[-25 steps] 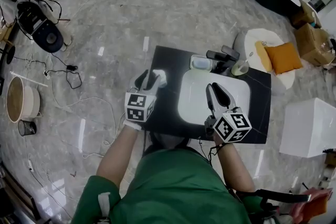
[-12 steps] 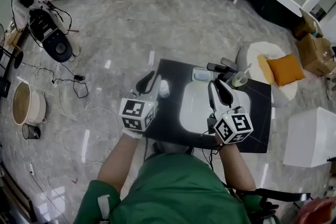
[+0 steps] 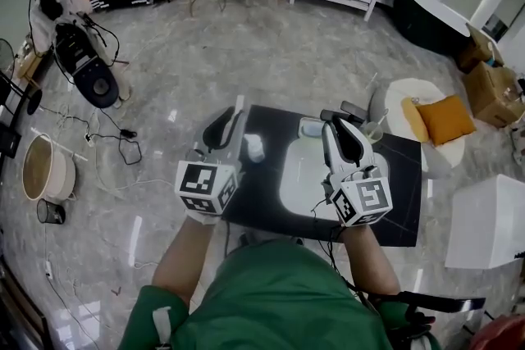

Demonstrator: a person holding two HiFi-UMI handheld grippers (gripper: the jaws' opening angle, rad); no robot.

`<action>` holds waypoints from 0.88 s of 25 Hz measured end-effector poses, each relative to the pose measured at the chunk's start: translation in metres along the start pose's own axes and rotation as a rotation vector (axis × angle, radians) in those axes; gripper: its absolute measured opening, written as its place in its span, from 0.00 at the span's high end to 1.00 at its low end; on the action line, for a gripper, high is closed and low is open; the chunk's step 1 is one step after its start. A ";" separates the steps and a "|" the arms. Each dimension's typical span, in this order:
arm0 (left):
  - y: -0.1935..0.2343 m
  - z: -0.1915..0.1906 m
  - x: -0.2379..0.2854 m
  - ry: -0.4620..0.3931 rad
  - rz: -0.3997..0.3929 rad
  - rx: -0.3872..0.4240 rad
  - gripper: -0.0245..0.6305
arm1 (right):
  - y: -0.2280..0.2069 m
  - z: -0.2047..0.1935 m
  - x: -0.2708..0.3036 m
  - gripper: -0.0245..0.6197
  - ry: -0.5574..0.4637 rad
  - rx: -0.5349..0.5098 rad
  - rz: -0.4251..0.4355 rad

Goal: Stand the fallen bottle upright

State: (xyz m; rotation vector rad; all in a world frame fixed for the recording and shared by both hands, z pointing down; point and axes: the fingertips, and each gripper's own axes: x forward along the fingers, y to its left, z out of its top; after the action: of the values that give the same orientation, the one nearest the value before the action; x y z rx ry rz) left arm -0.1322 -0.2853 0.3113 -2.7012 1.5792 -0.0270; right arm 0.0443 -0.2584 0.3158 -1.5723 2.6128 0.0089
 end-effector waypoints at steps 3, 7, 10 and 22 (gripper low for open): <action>0.003 0.009 -0.005 -0.013 0.009 0.001 0.86 | 0.006 0.012 0.002 0.86 -0.023 -0.028 0.022; 0.009 0.017 -0.004 -0.019 0.020 -0.005 0.86 | 0.006 0.022 0.008 0.86 -0.034 -0.045 0.039; 0.012 0.027 -0.002 -0.031 0.039 0.013 0.86 | 0.002 0.030 0.013 0.86 -0.047 -0.069 0.051; 0.019 0.045 0.002 -0.063 0.079 0.017 0.86 | -0.004 0.030 0.037 0.86 -0.043 -0.077 0.081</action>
State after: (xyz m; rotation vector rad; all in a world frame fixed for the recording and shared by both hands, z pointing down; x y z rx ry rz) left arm -0.1466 -0.2959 0.2661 -2.5971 1.6578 0.0451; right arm 0.0333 -0.2910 0.2829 -1.4703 2.6714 0.1496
